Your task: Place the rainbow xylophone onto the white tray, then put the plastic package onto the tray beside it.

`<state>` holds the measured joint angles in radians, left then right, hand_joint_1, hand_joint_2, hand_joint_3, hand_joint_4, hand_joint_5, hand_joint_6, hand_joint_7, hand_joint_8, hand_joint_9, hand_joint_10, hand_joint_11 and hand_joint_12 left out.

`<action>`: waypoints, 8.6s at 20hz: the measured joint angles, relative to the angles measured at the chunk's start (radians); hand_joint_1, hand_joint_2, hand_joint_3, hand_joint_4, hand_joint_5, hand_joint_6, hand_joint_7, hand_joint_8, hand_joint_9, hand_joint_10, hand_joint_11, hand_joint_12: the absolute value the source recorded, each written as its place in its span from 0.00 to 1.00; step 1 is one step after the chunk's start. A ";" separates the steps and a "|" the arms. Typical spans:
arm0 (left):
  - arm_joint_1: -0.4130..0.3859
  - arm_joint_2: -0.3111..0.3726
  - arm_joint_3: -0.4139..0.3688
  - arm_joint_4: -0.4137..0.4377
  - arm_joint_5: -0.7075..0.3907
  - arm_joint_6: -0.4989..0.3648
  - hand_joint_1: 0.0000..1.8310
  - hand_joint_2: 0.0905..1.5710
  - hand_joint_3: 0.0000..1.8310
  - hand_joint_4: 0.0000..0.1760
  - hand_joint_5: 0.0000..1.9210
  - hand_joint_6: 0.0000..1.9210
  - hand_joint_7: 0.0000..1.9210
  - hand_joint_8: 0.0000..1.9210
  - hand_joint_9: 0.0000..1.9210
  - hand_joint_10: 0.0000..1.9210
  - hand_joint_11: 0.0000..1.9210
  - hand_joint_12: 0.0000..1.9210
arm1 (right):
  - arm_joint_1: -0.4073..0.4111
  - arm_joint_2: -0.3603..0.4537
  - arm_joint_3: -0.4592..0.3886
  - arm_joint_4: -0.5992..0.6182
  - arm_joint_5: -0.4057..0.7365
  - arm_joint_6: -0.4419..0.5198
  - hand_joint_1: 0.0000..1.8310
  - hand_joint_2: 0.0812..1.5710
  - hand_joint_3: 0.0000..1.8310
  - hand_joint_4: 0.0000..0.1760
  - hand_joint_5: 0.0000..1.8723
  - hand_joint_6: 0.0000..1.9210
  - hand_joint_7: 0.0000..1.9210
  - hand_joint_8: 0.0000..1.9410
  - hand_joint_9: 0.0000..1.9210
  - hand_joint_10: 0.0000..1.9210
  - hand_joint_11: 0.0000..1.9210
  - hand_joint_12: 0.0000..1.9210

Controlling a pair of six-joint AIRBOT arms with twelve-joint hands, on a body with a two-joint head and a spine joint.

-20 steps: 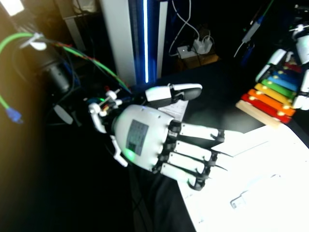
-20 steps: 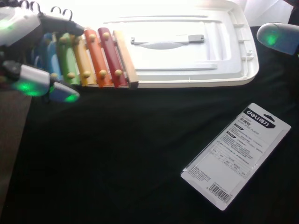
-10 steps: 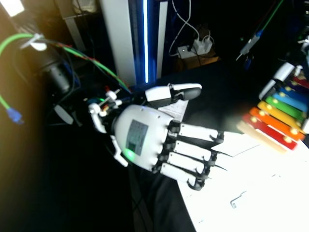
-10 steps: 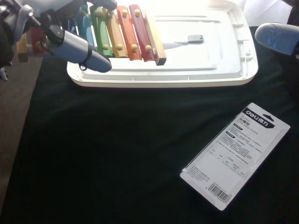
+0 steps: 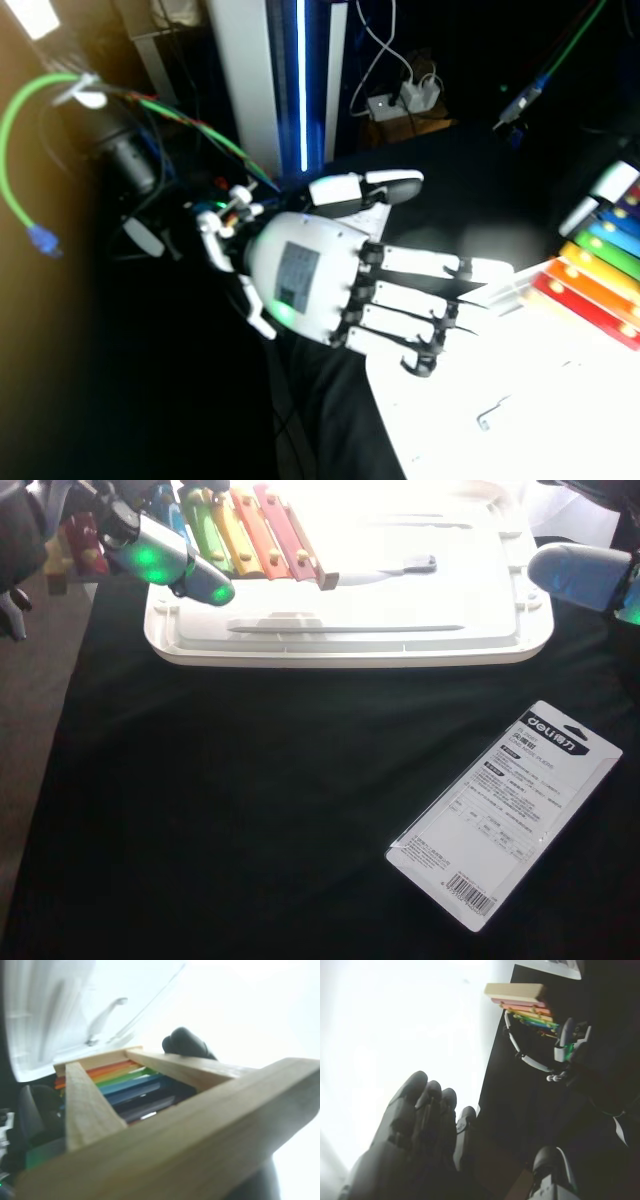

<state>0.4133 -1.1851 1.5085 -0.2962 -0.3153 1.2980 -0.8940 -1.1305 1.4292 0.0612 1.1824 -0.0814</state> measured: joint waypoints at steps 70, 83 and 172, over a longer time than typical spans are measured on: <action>0.085 -0.206 0.314 -0.177 0.124 -0.026 0.64 0.65 0.00 0.00 0.43 0.22 0.47 0.01 0.48 0.06 0.30 0.55 | 0.113 -0.081 0.036 -0.163 0.009 0.044 0.21 0.60 0.00 0.36 0.14 0.00 0.14 0.00 0.10 0.00 0.00 0.22; 0.090 -0.204 0.302 -0.172 0.133 -0.012 0.56 0.58 0.00 0.51 0.20 0.00 0.23 0.00 0.26 0.00 0.05 0.53 | 0.113 -0.081 0.036 -0.164 0.009 0.048 0.21 0.61 0.00 0.31 0.14 0.00 0.14 0.00 0.11 0.00 0.00 0.24; -0.021 0.074 -0.119 0.311 -0.095 -0.217 0.41 0.38 0.00 1.00 0.00 0.00 0.00 0.00 0.00 0.00 0.00 0.00 | 0.116 0.251 -0.192 -1.109 -0.451 0.338 0.28 0.36 0.00 1.00 0.00 0.00 0.00 0.00 0.00 0.00 0.00 0.00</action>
<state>0.3927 -1.1110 1.3895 0.0147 -0.4107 1.0813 -0.7784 -0.8791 1.2369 -1.0481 0.7319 0.2569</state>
